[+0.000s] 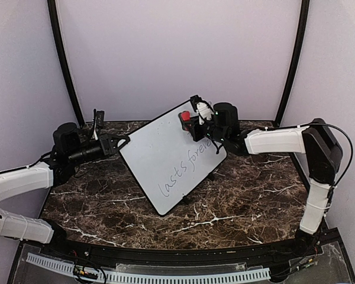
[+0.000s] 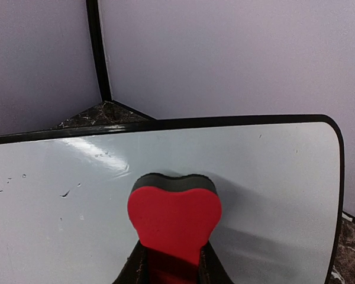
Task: Erase the whiteboard
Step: Erase the whiteboard at the center of the board.
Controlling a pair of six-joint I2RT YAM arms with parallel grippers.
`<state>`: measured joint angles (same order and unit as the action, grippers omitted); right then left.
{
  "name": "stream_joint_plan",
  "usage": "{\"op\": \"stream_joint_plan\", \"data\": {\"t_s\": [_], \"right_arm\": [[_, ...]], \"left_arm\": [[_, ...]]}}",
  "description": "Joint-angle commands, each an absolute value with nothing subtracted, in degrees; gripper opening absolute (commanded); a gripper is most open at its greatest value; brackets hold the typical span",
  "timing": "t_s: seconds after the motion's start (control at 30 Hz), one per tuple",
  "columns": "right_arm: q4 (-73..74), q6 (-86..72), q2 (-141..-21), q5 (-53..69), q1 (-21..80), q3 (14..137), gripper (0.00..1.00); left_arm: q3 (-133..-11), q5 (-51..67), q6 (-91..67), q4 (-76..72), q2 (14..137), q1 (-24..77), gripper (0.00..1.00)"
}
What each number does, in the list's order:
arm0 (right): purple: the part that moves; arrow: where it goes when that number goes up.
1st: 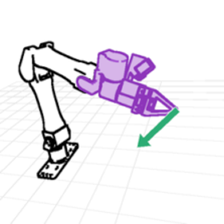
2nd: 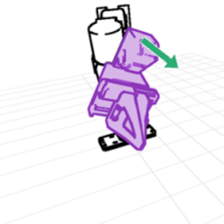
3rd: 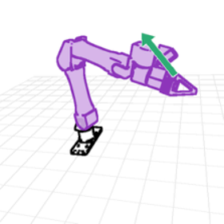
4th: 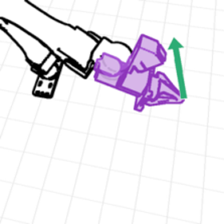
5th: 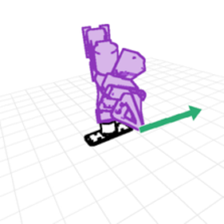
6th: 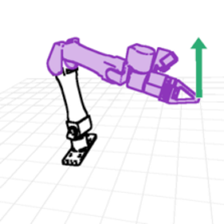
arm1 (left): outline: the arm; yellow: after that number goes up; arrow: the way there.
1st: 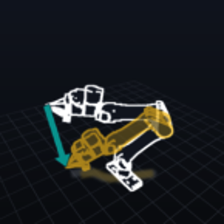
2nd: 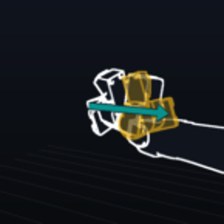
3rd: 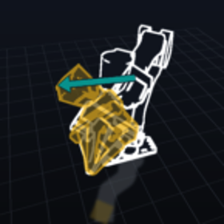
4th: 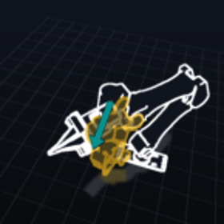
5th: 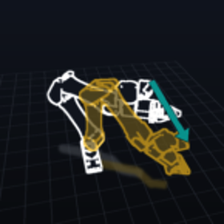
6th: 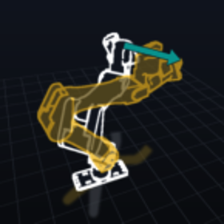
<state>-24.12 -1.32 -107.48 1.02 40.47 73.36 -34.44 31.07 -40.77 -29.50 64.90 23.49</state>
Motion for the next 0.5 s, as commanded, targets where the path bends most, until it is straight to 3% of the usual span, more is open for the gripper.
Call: {"op": "stream_joint_plan", "data": {"t_s": [0.0,0.23,0.47], "right_arm": [[-25.64,-1.52,-107.81,0.25,40.17,69.13,0.18],[-28.32,-2.55,-105.26,-1.5,40.03,61.73,0.18],[-27.15,-2.49,-105.83,-0.28,39.98,65.7,0.18]], "left_arm": [[-35.33,37.15,-41.77,-39.11,62.13,24.52,0.0],[-35.25,37.31,-41.97,-39.35,62.29,24.52,0.0],[-35.16,37.41,-42.16,-39.68,62.75,24.52,0.0]]}}
